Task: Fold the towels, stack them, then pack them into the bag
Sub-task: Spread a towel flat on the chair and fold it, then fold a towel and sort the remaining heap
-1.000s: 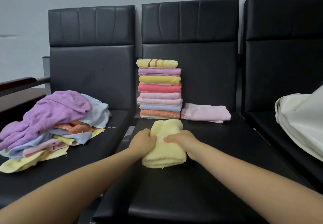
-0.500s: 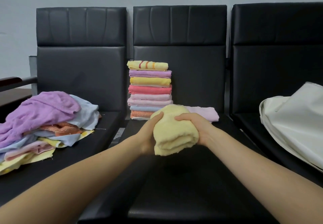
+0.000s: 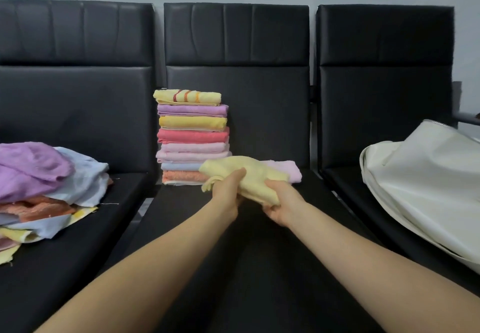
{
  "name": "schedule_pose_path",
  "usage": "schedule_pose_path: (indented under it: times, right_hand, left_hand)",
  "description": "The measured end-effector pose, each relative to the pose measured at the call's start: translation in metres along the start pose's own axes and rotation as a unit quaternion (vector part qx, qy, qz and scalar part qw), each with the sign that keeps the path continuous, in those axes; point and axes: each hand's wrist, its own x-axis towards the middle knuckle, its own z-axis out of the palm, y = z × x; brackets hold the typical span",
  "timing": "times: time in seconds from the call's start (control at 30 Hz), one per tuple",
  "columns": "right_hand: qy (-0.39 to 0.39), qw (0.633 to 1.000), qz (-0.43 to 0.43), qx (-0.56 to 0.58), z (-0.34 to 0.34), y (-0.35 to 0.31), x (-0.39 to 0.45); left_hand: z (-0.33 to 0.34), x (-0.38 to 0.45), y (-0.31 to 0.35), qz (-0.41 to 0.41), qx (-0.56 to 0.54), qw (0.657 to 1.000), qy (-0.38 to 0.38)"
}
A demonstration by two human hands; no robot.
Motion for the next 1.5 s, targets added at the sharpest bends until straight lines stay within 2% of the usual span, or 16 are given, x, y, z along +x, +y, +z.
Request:
schedule_pose_path:
  times: [0.1,0.23,0.33,0.4,0.47,0.53,0.6,0.7,0.73,0.83,0.97,1.03,1.1,1.2,1.33,1.5]
  right_hand:
    - [0.046,0.983,-0.138,-0.116,0.000,-0.022,0.030]
    - [0.053,0.935,-0.280,-0.211,0.002,-0.057,0.067]
    - [0.104,0.923,-0.308,-0.207,-0.002,-0.078,0.100]
    - [0.144,0.911,-0.271,-0.276,-0.012,-0.081,0.131]
    - [0.167,0.850,-0.179,-0.466,-0.026,-0.073,0.152]
    - [0.199,0.778,-0.133,-0.581,-0.038,-0.059,0.162]
    - [0.237,0.758,-0.188,-0.578,-0.046,-0.046,0.155]
    - [0.278,0.713,-0.316,-0.561,-0.044,-0.037,0.121]
    - [0.263,0.712,-0.348,-0.551,-0.039,-0.035,0.106]
    - [0.122,0.766,-0.374,-0.508,-0.013,-0.021,0.061]
    - [-0.053,0.805,-0.324,-0.494,0.045,0.013,0.004]
    - [-0.110,0.819,-0.297,-0.478,0.083,0.034,-0.018]
    - [-0.154,0.831,-0.274,-0.459,0.120,0.055,-0.031]
    - [-0.209,0.848,-0.250,-0.419,0.179,0.083,-0.041]
    - [-0.232,0.866,-0.223,-0.382,0.258,0.109,-0.049]
    - [-0.236,0.846,-0.243,-0.413,0.353,0.135,-0.050]
  left_hand:
    - [0.006,0.030,0.005,0.073,0.030,0.996,0.041]
    - [0.023,0.071,0.014,0.195,0.200,0.958,0.063]
    - [0.042,0.102,0.017,0.194,0.288,0.937,0.038]
    - [0.044,0.124,0.008,0.152,0.427,0.891,0.025]
    - [0.036,0.133,-0.005,0.103,0.501,0.858,0.055]
    - [0.026,0.134,-0.017,0.122,0.549,0.823,0.077]
    - [0.019,0.126,-0.025,0.153,0.546,0.821,0.068]
    - [0.003,0.101,-0.019,0.164,0.490,0.856,0.034]
    - [-0.005,0.092,-0.014,0.162,0.476,0.864,0.025]
    - [-0.039,0.060,0.016,0.171,0.474,0.863,0.022]
    - [-0.100,0.012,0.073,0.195,0.477,0.856,0.042]
    - [-0.140,-0.012,0.101,0.217,0.467,0.854,0.073]
    - [-0.182,-0.034,0.127,0.236,0.490,0.832,0.107]
    - [-0.248,-0.065,0.163,0.245,0.506,0.804,0.193]
    - [-0.335,-0.085,0.198,0.267,0.487,0.765,0.325]
    - [-0.415,-0.087,0.197,0.191,0.453,0.782,0.384]
